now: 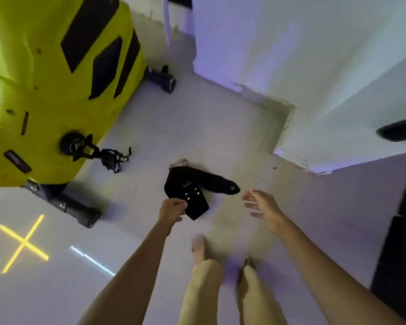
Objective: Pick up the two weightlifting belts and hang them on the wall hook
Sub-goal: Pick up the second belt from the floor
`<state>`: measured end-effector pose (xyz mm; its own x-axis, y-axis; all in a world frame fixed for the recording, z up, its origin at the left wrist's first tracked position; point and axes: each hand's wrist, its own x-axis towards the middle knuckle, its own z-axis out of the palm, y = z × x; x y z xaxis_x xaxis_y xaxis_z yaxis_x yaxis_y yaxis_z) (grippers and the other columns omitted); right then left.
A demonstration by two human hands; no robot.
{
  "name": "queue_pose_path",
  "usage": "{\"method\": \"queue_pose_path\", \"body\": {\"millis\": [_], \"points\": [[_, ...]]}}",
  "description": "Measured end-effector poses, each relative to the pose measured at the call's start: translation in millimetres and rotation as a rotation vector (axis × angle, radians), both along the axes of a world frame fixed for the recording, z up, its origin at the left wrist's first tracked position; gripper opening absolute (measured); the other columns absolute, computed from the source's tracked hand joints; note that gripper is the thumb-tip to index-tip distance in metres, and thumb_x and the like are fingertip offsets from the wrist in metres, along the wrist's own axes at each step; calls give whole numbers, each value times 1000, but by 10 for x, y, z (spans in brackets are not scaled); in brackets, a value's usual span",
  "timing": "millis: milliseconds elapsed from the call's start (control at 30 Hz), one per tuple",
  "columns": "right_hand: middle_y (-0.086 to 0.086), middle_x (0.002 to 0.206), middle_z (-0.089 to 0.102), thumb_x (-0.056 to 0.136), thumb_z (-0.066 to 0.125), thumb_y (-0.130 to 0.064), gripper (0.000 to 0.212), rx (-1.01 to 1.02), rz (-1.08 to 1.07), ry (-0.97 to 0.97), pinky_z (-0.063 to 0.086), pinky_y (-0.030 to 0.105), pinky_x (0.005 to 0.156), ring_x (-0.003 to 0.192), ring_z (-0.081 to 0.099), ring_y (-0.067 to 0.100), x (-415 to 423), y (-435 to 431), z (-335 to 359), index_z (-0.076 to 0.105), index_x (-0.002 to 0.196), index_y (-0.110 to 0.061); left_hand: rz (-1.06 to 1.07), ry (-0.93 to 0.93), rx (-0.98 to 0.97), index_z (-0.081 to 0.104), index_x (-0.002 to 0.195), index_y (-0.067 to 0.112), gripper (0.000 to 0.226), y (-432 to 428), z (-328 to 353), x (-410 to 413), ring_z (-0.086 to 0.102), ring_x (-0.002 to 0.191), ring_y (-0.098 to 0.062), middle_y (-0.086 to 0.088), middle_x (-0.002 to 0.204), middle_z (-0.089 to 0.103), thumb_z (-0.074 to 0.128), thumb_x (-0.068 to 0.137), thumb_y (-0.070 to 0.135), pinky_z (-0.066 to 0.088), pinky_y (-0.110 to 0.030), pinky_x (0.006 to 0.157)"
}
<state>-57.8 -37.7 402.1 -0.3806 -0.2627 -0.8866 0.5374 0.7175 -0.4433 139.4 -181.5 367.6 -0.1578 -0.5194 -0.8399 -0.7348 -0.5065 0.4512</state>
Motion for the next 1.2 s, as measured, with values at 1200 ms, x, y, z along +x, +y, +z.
{"method": "queue_pose_path", "body": {"millis": [1200], "points": [[9, 82, 64, 84, 65, -16, 16, -188, -295, 171, 51, 36, 73, 75, 61, 24, -21, 152, 1843, 67, 92, -2, 195, 488, 272, 58, 112, -7, 30, 406, 2103, -1116, 63, 76, -32, -19, 86, 65, 57, 89, 11, 53, -42, 67]]}}
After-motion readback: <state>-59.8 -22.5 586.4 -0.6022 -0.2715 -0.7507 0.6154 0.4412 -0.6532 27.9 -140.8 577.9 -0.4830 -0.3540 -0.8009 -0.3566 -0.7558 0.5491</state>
